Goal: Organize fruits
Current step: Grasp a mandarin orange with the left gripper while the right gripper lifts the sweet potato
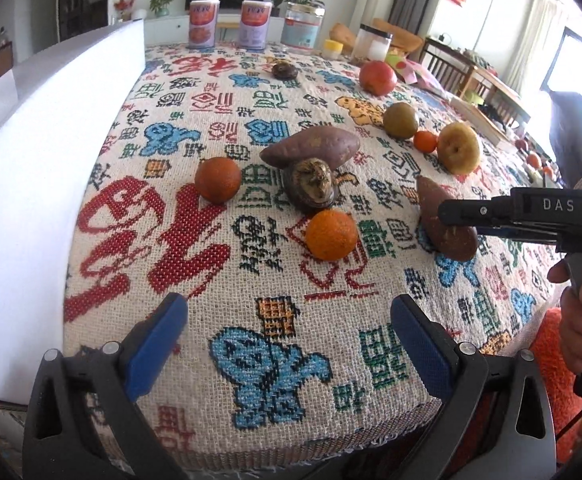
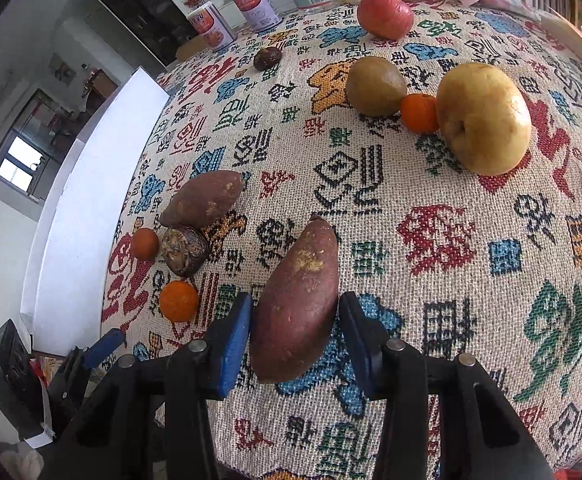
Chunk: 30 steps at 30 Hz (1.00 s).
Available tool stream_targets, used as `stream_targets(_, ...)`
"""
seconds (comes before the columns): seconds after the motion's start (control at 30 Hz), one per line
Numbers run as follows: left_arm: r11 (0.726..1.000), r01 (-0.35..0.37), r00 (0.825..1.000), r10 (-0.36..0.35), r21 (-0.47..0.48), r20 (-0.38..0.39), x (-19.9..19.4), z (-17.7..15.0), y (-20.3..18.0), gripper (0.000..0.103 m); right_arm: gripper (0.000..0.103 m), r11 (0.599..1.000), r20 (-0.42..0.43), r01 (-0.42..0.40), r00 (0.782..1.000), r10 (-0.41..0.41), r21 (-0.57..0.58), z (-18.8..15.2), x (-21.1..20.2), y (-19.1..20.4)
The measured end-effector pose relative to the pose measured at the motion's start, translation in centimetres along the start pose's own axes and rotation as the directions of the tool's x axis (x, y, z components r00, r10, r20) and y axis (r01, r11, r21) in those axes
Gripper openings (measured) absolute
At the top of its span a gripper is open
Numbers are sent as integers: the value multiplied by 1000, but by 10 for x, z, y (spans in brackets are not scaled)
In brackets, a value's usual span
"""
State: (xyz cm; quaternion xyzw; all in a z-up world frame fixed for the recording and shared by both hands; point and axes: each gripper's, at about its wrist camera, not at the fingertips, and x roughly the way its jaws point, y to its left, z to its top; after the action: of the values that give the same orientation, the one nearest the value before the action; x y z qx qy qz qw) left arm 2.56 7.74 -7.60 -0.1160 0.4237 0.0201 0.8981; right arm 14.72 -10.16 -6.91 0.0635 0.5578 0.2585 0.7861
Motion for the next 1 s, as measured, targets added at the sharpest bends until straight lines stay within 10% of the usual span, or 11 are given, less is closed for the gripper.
stream_targets(0.17, 999, 1, 1000, -1, 40, 6, 15, 23, -15, 97, 69, 999, 173, 45, 984, -49, 22, -21, -21, -20)
stream_targets(0.37, 998, -41, 999, 42, 46, -28, 39, 27, -23, 73, 71, 998, 272, 57, 961, -61, 23, -30, -38, -24)
stream_targets(0.53, 995, -44, 999, 45, 92, -14, 40, 27, -27, 32, 71, 998, 256, 40, 965, -51, 47, -29, -33, -28)
stream_targets(0.77, 995, 40, 999, -37, 87, -32, 27, 18, -15, 30, 71, 999, 187, -41, 982, 38, 10, -29, -31, -24)
stream_targets(1.0, 996, 77, 996, -75, 54, -38, 18, 14, -11, 29, 71, 965, 29, 150, 989, -148, -214, -2, -5, 21)
